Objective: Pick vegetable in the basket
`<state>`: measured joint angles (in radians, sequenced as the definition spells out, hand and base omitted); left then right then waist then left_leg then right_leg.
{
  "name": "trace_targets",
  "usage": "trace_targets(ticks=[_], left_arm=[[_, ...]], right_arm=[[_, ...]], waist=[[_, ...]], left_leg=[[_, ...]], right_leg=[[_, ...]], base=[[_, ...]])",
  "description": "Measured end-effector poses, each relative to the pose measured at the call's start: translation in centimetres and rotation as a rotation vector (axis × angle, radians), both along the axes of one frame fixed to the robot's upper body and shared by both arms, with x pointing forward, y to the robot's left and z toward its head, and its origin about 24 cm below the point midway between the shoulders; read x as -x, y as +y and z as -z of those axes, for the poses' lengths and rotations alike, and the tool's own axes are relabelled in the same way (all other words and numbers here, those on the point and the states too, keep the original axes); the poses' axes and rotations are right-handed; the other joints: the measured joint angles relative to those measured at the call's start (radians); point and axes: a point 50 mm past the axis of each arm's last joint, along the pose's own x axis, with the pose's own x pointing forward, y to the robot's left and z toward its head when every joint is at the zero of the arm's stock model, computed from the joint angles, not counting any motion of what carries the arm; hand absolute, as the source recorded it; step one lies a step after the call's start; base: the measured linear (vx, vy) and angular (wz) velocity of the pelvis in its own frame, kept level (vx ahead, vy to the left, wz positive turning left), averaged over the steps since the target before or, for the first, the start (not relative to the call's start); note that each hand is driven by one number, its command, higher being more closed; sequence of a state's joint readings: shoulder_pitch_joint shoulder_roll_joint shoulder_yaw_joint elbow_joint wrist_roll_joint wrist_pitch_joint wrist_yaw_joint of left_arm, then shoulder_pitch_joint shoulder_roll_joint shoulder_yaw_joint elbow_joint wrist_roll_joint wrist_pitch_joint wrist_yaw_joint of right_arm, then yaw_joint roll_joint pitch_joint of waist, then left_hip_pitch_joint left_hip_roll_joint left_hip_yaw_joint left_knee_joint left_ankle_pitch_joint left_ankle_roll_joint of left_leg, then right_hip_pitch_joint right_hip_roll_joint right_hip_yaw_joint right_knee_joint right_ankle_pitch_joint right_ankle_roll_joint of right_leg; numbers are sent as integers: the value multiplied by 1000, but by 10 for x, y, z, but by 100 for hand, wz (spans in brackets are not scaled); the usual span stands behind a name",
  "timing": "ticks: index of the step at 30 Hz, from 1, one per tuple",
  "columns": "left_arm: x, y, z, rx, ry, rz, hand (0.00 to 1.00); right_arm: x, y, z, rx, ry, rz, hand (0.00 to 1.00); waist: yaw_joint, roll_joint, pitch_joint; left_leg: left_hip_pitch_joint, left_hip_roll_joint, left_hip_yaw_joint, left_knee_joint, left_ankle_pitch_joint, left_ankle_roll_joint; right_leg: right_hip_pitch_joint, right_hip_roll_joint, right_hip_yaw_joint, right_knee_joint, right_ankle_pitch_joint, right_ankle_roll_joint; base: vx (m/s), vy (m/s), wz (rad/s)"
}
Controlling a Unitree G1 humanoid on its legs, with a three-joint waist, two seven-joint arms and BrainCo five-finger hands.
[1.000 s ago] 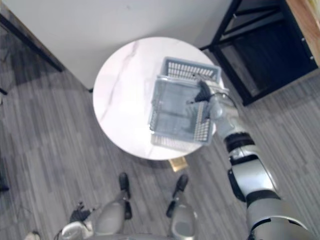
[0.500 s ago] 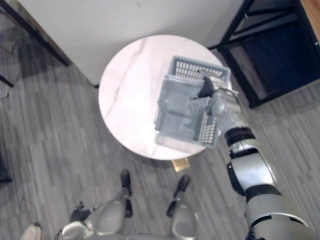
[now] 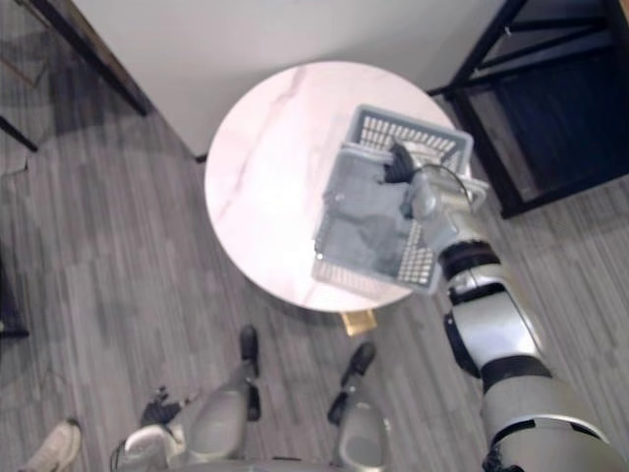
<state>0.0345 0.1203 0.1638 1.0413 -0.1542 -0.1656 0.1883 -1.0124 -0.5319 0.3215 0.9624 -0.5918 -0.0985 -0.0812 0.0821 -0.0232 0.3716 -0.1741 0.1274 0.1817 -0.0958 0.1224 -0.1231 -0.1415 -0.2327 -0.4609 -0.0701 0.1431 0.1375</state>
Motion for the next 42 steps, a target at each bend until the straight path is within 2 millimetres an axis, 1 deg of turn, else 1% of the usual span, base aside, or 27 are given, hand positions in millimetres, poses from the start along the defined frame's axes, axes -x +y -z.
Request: trace_targets(ticks=[2, 5, 8, 11, 13, 14, 16, 17, 18, 20, 21, 22, 23, 24, 25, 28, 30, 31, 35, 37, 38, 39, 40, 41, 42], left_arm=[[0, 0, 0, 0, 1, 0, 0], [0, 1, 0, -2, 1, 1, 0], [-1, 1, -1, -3, -3, 5, 0], [-2, 4, -2, -6, -6, 18, 0], [-1, 7, -2, -10, 8, 26, 0], [0, 10, -2, -11, 9, 17, 0], [0, 13, -3, -22, 15, 34, 0], [1, 16, -3, -27, 23, 40, 0], [2, 18, -3, -33, 32, 41, 0], [7, 23, -2, -56, 60, 58, 0], [9, 24, -2, -57, 69, 60, 0], [14, 24, 0, -55, 90, 58, 0], [15, 24, 1, -53, 95, 59, 0], [17, 23, 2, -49, 103, 72, 0], [18, 22, 2, -48, 108, 92, 0], [23, 19, 5, -31, 124, 118, 0], [24, 14, 6, -19, 127, 132, 0], [24, 13, 7, -14, 128, 133, 0], [31, 4, 10, 19, 146, 159, 0], [37, 3, 12, 28, 158, 160, 0], [38, 3, 12, 27, 161, 161, 0], [40, 3, 13, 28, 166, 159, 0], [41, 3, 13, 27, 169, 159, 0], [44, 4, 13, 23, 175, 159, 0], [44, 5, 13, 13, 181, 171, 0]], right_arm=[[1, -1, 4, 30, 15, 6, 100], [1, 2, 9, 96, 30, -6, 100], [3, 5, 15, 113, 44, -27, 100], [11, 18, 31, 151, 77, -105, 100], [21, 34, 46, 179, 103, -200, 100], [31, 46, 57, 191, 122, -279, 100], [43, 56, 68, 199, 137, -351, 100], [54, 61, 76, 221, 155, -410, 100], [61, 64, 79, 245, 166, -457, 100], [78, 68, 81, 228, 163, -541, 100], [84, 69, 82, 222, 160, -562, 100], [93, 66, 84, 226, 165, -587, 100], [96, 64, 84, 231, 170, -599, 100], [104, 58, 84, 239, 190, -625, 100], [110, 55, 85, 245, 202, -640, 100], [127, 38, 99, 264, 291, -638, 100], [143, 17, 118, 256, 381, -578, 100], [147, 11, 122, 249, 398, -559, 100], [174, -25, 150, 226, 517, -424, 100], [181, -41, 154, 196, 523, -341, 100], [184, -45, 156, 184, 522, -312, 100], [192, -54, 161, 178, 520, -257, 100], [197, -59, 163, 163, 514, -223, 100], [204, -69, 164, 159, 498, -164, 100], [212, -76, 166, 148, 489, -114, 100]], waist=[[3, -2, 1], [4, -6, 3], [3, -11, 6], [-1, -24, 4], [-5, -39, 0], [-20, -49, -7], [-28, -65, -16], [-35, -77, -26], [-42, -82, -32], [-55, -104, -54], [-57, -107, -63], [-66, -111, -93], [-67, -110, -102], [-82, -106, -129], [-85, -103, -143], [-107, -94, -184], [-110, -83, -197], [-113, -78, -200], [-120, -41, -221], [-136, -31, -228], [-135, -30, -228], [-135, -29, -229], [-139, -29, -229], [-153, -40, -224], [-167, -46, -223]], left_leg=[[0, 0, -4, 0, 0, 0], [5, 0, -4, 0, 1, 0], [19, 1, 0, 0, 1, 0], [41, 4, 11, 0, 0, -1], [61, 6, 31, 0, -1, -3], [71, 7, 41, 0, -1, -3], [86, 9, 59, 0, -3, -5], [98, 12, 80, 0, -6, -7], [110, 18, 94, 0, -17, -2], [136, 31, 131, -1, -25, -10], [145, 36, 143, -1, -28, -12], [154, 44, 164, -1, -31, -16], [160, 46, 169, -1, -32, -17], [169, 54, 185, -1, -34, -20], [179, 60, 197, -1, -36, -23], [199, 75, 226, -1, -42, -31], [220, 78, 251, 0, -45, -34], [224, 78, 253, 0, -45, -34], [252, 77, 274, 0, -59, -41], [261, 76, 276, 15, -79, -39], [261, 79, 278, 33, -89, -40], [261, 83, 282, 61, -107, -39], [261, 82, 283, 71, -112, -38], [261, 74, 284, 80, -119, -35], [261, 59, 294, 79, -120, -35]], right_leg=[[4, 0, -4, -1, 0, 0], [9, 0, -4, 0, 0, 0], [20, 0, 0, 0, 0, 0], [36, 2, 10, -1, 0, 0], [42, 3, 32, 0, 0, 0], [47, 3, 37, 0, 0, 0], [47, 5, 60, 0, 1, 1], [48, 7, 78, 1, 1, 2], [49, 13, 93, 1, 2, 2], [47, 28, 137, 0, 2, 2], [46, 33, 149, -1, 2, 2], [43, 44, 171, -2, 2, 2], [43, 47, 178, -2, 3, 1], [43, 56, 192, -3, 3, 1], [43, 63, 204, -3, 6, -3], [43, 82, 237, -4, 6, -3], [47, 89, 259, -3, 7, -6], [48, 89, 262, -3, 7, -6], [67, 90, 281, -1, -5, -10], [80, 87, 282, 5, -11, -18], [83, 86, 286, 9, -13, -20], [78, 82, 292, 38, -28, -16], [68, 76, 294, 65, -43, -15], [41, 59, 303, 127, -74, -9], [9, 40, 321, 170, -87, 6]], base=[[17, 12, 8], [0, 0, 0], [5, 3, -1], [20, 5, -10], [9, 3, -23], [3, 2, -20], [-4, 6, -29], [-6, 1, -44], [-9, -4, -47], [-9, -15, -55], [2, -27, -58], [12, -24, -42], [25, -33, -42], [31, -31, -36], [30, -38, -39], [13, -35, -36], [0, -24, -28], [-15, -14, -21], [-28, -13, -13], [-2, -1, -2], [-2, 5, -9], [-7, 8, -9], [-13, 32, -5], [-24, 66, -5], [-35, 119, -24]])
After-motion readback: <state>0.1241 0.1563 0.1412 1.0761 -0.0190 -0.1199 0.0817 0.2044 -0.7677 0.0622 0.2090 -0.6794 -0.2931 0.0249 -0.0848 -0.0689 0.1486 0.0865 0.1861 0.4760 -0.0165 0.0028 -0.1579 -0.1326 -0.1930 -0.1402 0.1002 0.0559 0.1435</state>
